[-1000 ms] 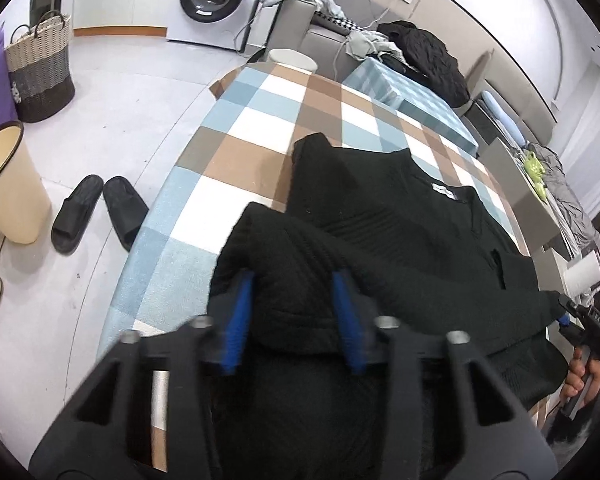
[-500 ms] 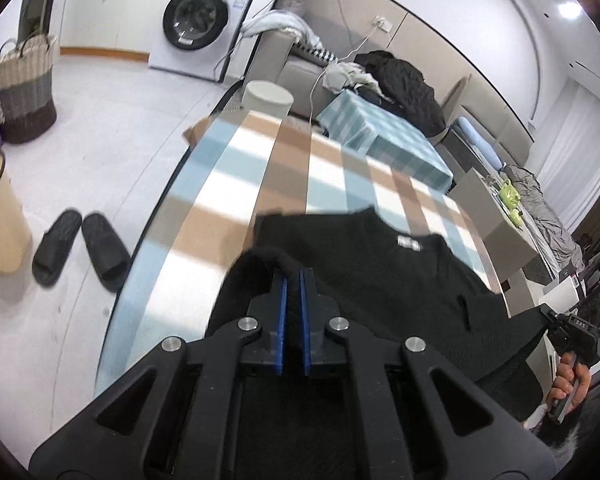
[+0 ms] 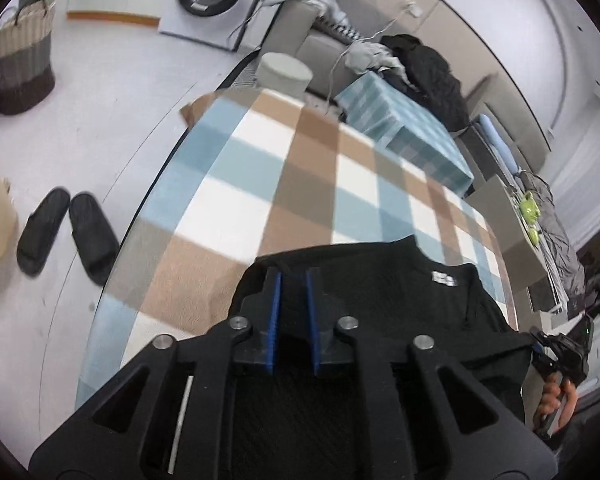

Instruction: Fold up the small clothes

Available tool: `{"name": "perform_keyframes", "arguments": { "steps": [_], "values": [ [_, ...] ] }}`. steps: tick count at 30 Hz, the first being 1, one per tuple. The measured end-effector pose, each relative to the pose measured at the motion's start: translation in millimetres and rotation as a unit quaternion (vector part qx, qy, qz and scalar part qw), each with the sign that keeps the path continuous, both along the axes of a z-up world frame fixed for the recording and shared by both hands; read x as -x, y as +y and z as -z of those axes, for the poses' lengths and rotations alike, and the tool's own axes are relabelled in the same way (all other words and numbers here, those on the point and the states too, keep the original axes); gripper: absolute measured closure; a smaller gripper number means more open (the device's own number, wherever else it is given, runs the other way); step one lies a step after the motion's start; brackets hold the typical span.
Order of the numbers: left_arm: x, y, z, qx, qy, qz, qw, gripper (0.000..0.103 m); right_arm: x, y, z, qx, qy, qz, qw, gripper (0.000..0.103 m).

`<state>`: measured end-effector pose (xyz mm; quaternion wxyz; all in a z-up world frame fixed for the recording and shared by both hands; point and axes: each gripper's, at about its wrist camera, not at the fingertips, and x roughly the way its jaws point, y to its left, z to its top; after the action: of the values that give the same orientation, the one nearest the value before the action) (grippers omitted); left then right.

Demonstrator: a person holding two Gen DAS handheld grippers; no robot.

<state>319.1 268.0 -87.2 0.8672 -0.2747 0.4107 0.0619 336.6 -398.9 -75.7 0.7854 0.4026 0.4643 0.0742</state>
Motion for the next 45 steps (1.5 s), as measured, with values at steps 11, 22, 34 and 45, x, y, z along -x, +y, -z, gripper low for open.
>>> {"name": "perform_keyframes", "arguments": {
  "steps": [11,22,34,45],
  "values": [
    [29,-1,-10,-0.019,-0.023,-0.009,0.9995,0.058,20,3,-36,-0.020,-0.049,-0.042,0.998,0.061],
    [52,-15,-11,-0.016,-0.025,-0.001,0.9996,0.058,56,9,-36,0.026,-0.037,-0.049,0.998,0.053],
    [57,-21,-11,-0.016,-0.028,0.011,0.9994,0.055,3,51,-1,-0.008,-0.017,-0.080,0.997,0.053],
    [50,-17,-30,-0.043,-0.047,0.015,0.9978,0.040,-25,36,-22,0.083,-0.048,-0.025,0.995,0.052]
  ]
}}
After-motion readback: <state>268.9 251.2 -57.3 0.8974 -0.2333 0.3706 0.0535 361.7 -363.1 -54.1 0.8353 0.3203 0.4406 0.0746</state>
